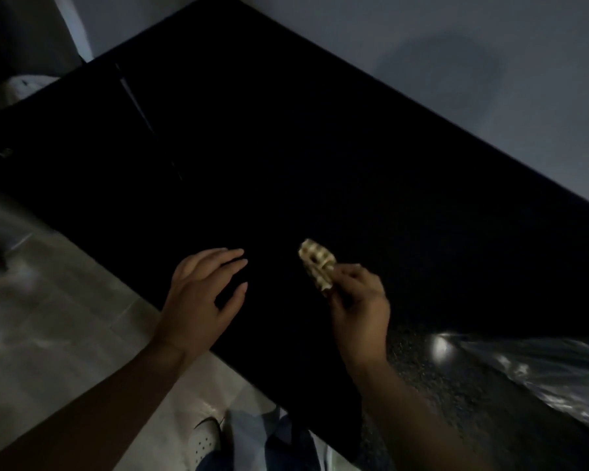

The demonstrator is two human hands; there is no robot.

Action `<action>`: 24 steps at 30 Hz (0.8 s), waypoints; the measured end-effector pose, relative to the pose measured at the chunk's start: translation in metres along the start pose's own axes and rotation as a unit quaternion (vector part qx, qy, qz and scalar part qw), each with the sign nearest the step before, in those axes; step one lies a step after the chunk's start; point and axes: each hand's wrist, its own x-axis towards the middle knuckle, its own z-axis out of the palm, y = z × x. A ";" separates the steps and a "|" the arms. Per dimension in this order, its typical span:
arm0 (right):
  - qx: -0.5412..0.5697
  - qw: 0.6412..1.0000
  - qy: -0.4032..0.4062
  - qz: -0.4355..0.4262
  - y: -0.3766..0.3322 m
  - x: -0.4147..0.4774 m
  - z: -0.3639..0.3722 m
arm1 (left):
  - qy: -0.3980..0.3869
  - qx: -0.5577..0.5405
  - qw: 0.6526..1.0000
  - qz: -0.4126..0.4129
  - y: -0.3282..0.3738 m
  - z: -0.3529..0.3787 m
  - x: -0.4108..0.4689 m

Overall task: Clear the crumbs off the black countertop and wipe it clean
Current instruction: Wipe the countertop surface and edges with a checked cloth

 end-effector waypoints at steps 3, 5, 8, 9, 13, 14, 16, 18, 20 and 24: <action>0.059 0.998 -0.009 0.038 -0.010 -0.009 -0.005 | -0.001 0.010 1.000 0.008 0.000 -0.001 0.001; 0.055 0.996 0.033 0.060 -0.007 0.001 -0.011 | -0.002 0.008 1.000 0.015 0.000 -0.002 0.001; -0.009 0.996 0.060 0.071 -0.007 0.002 -0.008 | 0.004 0.003 1.000 0.021 0.002 -0.003 0.002; -0.031 0.996 0.059 0.059 -0.010 -0.006 -0.004 | 0.003 0.002 1.000 0.021 0.003 -0.004 0.002; -0.038 0.998 0.037 0.025 -0.018 -0.056 0.011 | -0.028 -0.004 0.999 0.018 0.004 -0.009 0.003; -0.042 0.998 0.036 0.022 -0.020 -0.069 0.014 | -0.041 -0.015 0.999 0.021 0.002 -0.012 0.003; -0.051 0.998 0.040 0.020 -0.023 -0.089 0.021 | -0.065 -0.025 0.997 0.043 -0.004 -0.020 0.000; -0.048 0.998 0.041 0.025 -0.028 -0.102 0.027 | -0.070 -0.014 0.996 0.061 -0.011 -0.029 -0.007; -0.041 0.998 0.038 0.026 -0.033 -0.112 0.032 | -0.076 -0.004 0.996 0.055 -0.018 -0.038 -0.015; -0.033 0.999 0.027 0.016 -0.042 -0.129 0.038 | -0.107 0.052 0.990 0.082 -0.031 -0.047 -0.032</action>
